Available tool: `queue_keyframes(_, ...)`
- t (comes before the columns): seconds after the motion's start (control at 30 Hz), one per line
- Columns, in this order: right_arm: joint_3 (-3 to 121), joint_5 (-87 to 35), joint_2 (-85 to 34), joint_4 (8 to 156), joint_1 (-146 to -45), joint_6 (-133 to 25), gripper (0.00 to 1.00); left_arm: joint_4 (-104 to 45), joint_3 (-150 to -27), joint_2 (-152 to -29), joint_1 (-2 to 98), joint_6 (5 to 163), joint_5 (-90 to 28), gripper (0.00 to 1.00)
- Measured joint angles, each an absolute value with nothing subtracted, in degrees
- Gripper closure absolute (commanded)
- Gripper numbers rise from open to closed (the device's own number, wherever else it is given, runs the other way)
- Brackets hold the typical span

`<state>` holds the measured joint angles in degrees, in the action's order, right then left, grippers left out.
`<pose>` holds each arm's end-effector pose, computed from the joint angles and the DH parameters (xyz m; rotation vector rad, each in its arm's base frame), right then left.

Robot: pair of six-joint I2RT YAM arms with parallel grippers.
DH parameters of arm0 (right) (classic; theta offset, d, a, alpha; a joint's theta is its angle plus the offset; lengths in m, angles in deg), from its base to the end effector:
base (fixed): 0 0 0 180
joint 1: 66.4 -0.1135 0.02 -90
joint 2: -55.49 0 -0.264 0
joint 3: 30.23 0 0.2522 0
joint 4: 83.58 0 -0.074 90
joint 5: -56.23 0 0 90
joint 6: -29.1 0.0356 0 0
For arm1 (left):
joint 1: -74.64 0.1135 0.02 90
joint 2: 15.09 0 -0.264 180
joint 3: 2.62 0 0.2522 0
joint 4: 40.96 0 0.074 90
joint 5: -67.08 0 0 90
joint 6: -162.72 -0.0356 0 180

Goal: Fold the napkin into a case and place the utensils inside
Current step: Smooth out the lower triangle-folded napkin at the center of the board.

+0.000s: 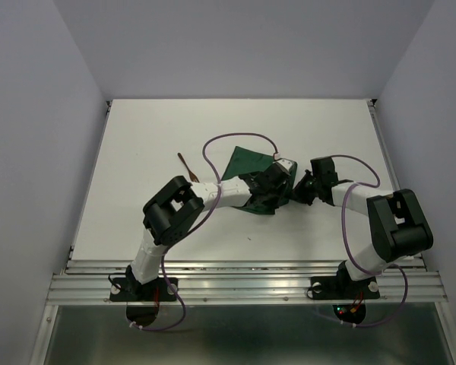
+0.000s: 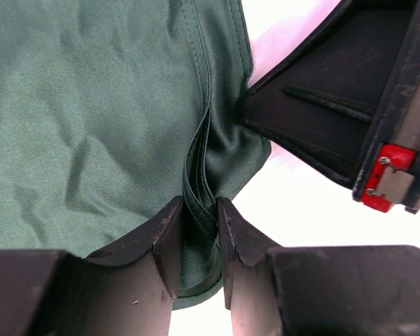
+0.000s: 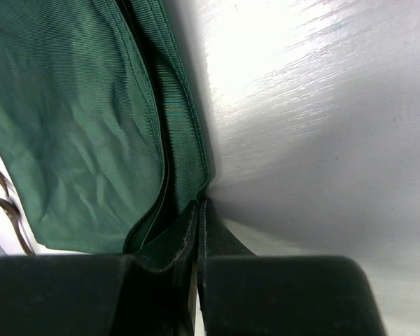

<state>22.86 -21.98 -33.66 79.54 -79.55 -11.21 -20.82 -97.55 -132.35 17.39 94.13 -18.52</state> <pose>0.2764 0.0720 0.1422 0.7324 2.5066 0.6860 0.2484 -0.3812 0.1784 0.6962 2.2842 -0.5954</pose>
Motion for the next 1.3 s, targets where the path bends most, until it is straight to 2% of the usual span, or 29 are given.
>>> queue_keyframes(0.3,22.9,-21.7,-34.0,80.2,-79.5,-11.2,0.99,-21.1,-97.5,-130.2,18.2,94.7,-19.0,0.67)
queue_keyframes(0.33,22.9,-21.7,-34.0,80.2,-79.5,-11.2,0.99,-21.2,-97.5,-129.9,18.3,94.7,-19.2,0.69)
queue_keyframes(0.37,22.9,-21.7,-34.0,80.2,-79.5,-11.2,0.99,-21.4,-97.5,-129.6,18.6,94.9,-19.5,0.77)
queue_keyframes(0.43,22.9,-21.5,-34.0,80.3,-79.5,-11.2,0.99,-21.8,-97.5,-129.2,18.9,95.2,-19.8,0.85)
queue_keyframes(0.53,22.9,-21.4,-34.0,80.3,-79.5,-11.2,0.99,-21.9,-97.5,-129.2,19.3,95.5,-20.2,0.85)
queue_keyframes(0.6,22.9,-21.3,-34.0,80.3,-79.5,-11.2,0.99,-21.9,-97.5,-129.2,19.5,95.7,-20.9,0.78)
queue_keyframes(0.63,22.9,-21.3,-34.0,80.3,-79.5,-11.2,0.99,-21.9,-97.5,-129.2,19.5,95.7,-21.3,0.45)
queue_keyframes(0.7,22.9,-21.3,-34.0,80.3,-79.5,-11.2,0.99,-21.9,-97.5,-129.2,19.5,95.7,-21.9,0.41)
queue_keyframes(0.73,22.9,-21.3,-34.0,80.3,-79.5,-11.2,0.99,-21.9,-97.5,-129.2,19.5,95.9,-22.5,0.33)
queue_keyframes(0.87,22.9,-21.3,-34.0,80.3,-79.5,-11.2,0.99,-21.8,-97.5,-129.2,19.5,95.5,-24.1,0.16)
queue_keyframes(0.9,22.9,-21.3,-34.0,80.3,-79.5,-11.2,0.99,-21.8,-97.5,-129.2,19.5,95.3,-24.4,0.16)
queue_keyframes(1.07,22.9,-21.3,-34.1,80.4,-79.5,-11.2,0.99,-21.8,-97.5,-129.2,19.0,94.5,-24.6,0.36)
queue_keyframes(1.3,22.9,-21.3,-34.1,80.4,-79.5,-11.2,0.99,-21.7,-97.5,-129.9,17.5,93.5,-24.3,0.40)
